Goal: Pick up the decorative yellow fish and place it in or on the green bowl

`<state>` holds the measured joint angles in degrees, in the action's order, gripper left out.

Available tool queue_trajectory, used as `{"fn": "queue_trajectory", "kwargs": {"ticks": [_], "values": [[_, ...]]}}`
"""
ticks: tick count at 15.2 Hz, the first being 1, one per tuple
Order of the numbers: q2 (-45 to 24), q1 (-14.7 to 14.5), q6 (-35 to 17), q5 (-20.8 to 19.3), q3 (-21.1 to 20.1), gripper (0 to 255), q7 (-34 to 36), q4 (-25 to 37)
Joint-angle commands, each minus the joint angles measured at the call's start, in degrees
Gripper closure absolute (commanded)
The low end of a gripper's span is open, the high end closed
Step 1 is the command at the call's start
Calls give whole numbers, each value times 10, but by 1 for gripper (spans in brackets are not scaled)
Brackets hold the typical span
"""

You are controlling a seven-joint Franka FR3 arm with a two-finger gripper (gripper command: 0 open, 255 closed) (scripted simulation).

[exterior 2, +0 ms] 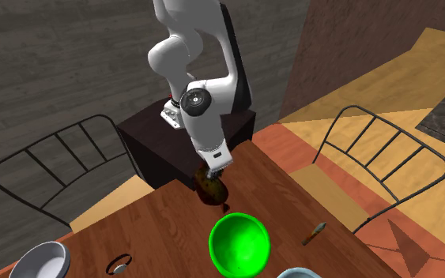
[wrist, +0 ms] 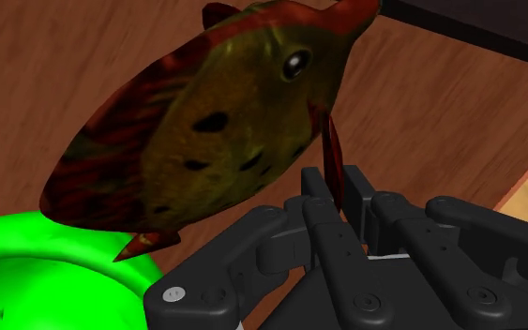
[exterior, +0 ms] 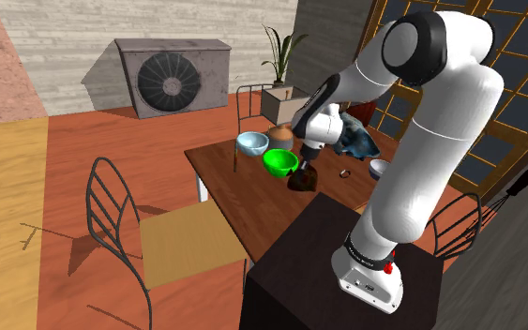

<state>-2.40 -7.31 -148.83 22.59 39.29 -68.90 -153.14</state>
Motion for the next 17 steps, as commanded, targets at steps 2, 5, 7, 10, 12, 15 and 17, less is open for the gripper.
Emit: {"fn": "queue_trajectory", "kwargs": {"ticks": [2,5,7,10,12,15,17], "values": [[39,2,20,-64,10,255,48,-2],[73,11,42,-113,9,255,87,-3],[95,19,58,-140,5,255,109,-1],[125,31,84,-174,-2,255,136,2],[143,38,102,-191,-8,255,152,5],[100,18,116,-153,-2,255,132,54],[51,2,129,-109,3,255,108,103]]}}
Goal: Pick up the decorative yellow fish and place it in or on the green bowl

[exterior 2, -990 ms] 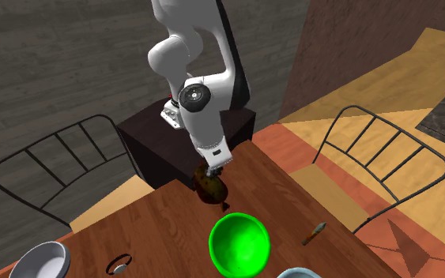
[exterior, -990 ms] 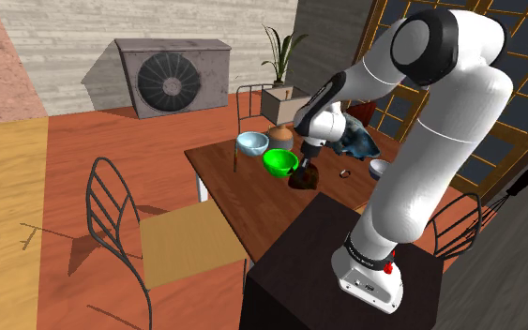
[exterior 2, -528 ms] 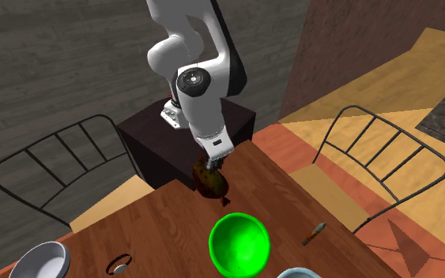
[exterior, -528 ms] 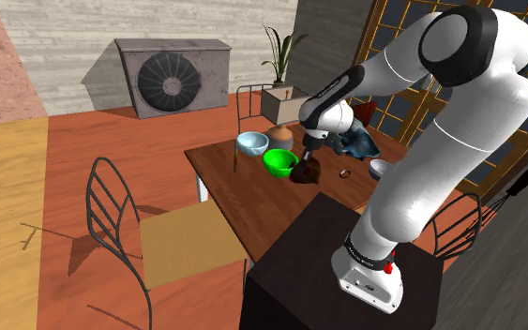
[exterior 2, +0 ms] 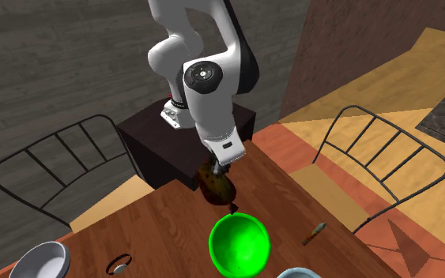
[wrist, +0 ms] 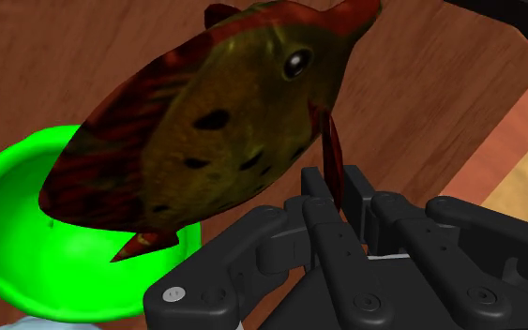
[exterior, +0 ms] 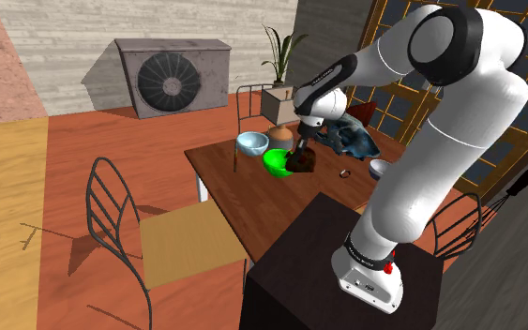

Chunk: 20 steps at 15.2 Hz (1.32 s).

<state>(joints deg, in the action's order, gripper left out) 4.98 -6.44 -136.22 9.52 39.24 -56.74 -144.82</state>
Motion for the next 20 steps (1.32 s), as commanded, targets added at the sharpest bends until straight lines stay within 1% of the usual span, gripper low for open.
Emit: {"fn": "queue_trajectory", "kwargs": {"ticks": [1,3,6,9,13,14,20], "values": [[-48,-11,11,43,4,255,-26,45],[-97,-12,30,82,0,255,-47,97],[-166,-1,64,129,-12,255,-68,178],[-232,19,101,164,-27,255,-79,264],[-317,53,153,196,-48,255,-79,388],[-326,57,159,198,-50,255,-78,401],[-354,66,129,220,-64,255,-95,394]]}}
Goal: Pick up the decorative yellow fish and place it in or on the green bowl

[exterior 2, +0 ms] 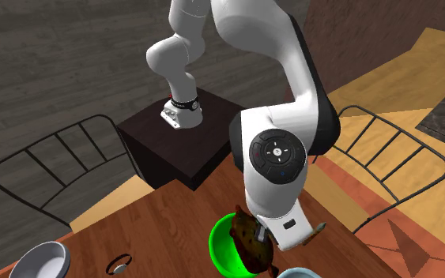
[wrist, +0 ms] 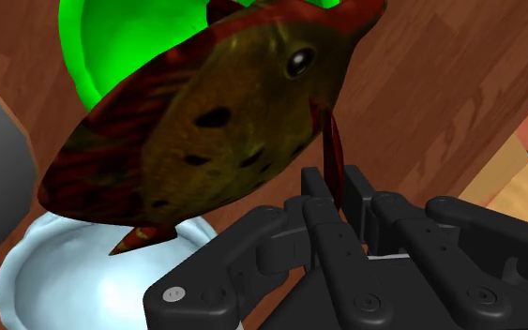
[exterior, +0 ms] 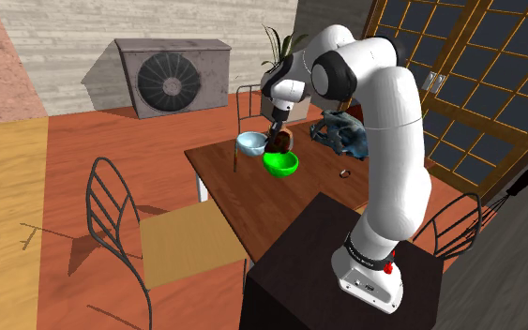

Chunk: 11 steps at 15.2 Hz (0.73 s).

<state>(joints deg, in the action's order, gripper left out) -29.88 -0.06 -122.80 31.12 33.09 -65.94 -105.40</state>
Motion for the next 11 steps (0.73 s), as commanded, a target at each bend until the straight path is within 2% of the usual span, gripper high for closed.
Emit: {"fn": "queue_trajectory", "kwargs": {"ticks": [1,11], "values": [[-10,4,-10,8,-5,255,-6,-1],[-53,18,-47,39,-26,255,-30,-2]]}}
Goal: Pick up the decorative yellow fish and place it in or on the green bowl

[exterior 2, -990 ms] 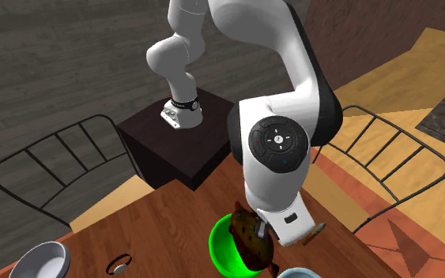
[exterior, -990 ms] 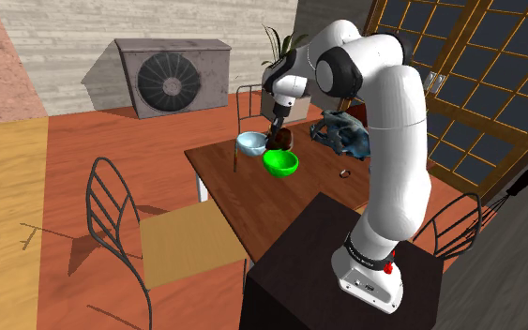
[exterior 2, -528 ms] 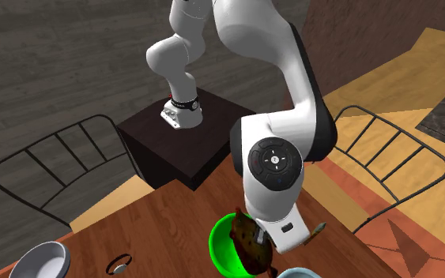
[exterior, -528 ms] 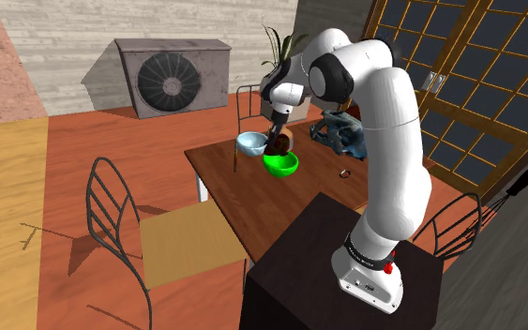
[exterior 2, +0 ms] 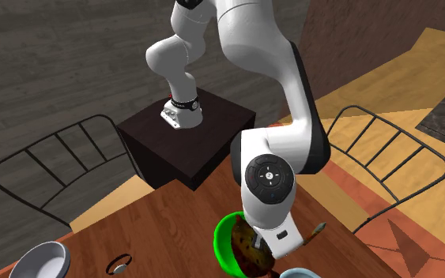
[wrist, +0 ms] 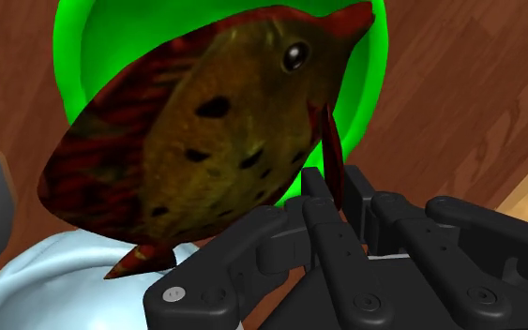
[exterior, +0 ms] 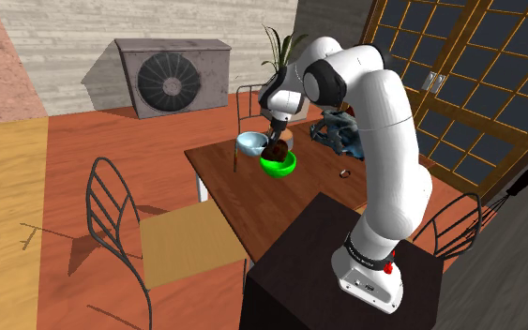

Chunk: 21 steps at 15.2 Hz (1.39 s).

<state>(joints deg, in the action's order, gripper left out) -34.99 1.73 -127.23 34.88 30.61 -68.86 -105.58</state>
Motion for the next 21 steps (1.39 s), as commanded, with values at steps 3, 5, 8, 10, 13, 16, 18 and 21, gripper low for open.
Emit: {"fn": "queue_trajectory", "kwargs": {"ticks": [3,5,8,10,13,16,18,21], "values": [[-2,0,-3,1,-1,255,-1,0],[-2,0,-3,2,-1,255,-1,0],[-2,0,-3,2,-1,0,-1,0],[-2,0,-3,2,-1,0,-1,0],[22,-4,22,-17,13,0,10,4],[41,-7,45,-33,24,0,19,10],[41,-7,45,-33,24,0,19,10],[41,-7,45,-33,24,0,19,10]]}}
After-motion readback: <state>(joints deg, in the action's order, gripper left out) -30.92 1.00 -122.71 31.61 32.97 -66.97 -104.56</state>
